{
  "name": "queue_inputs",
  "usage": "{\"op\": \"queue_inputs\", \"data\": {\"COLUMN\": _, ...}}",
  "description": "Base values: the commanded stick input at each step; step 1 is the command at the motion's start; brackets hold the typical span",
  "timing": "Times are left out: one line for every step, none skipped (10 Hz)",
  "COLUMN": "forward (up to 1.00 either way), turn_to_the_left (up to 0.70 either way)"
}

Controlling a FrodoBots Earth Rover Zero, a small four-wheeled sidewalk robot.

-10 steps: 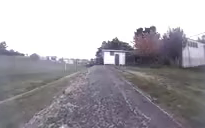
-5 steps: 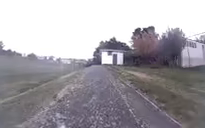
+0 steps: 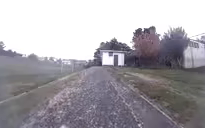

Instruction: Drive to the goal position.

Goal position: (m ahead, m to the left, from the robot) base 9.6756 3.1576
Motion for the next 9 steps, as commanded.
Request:
{"op": "queue_inputs", "data": {"forward": 0.70, "turn_to_the_left": 0.00}}
{"op": "queue_inputs", "data": {"forward": 0.70, "turn_to_the_left": 0.00}}
{"op": "queue_inputs", "data": {"forward": 0.70, "turn_to_the_left": 0.00}}
{"op": "queue_inputs", "data": {"forward": 0.70, "turn_to_the_left": 0.01}}
{"op": "queue_inputs", "data": {"forward": 0.70, "turn_to_the_left": 0.05}}
{"op": "queue_inputs", "data": {"forward": 0.70, "turn_to_the_left": 0.09}}
{"op": "queue_inputs", "data": {"forward": 0.70, "turn_to_the_left": 0.05}}
{"op": "queue_inputs", "data": {"forward": 0.70, "turn_to_the_left": 0.02}}
{"op": "queue_inputs", "data": {"forward": 0.70, "turn_to_the_left": 0.00}}
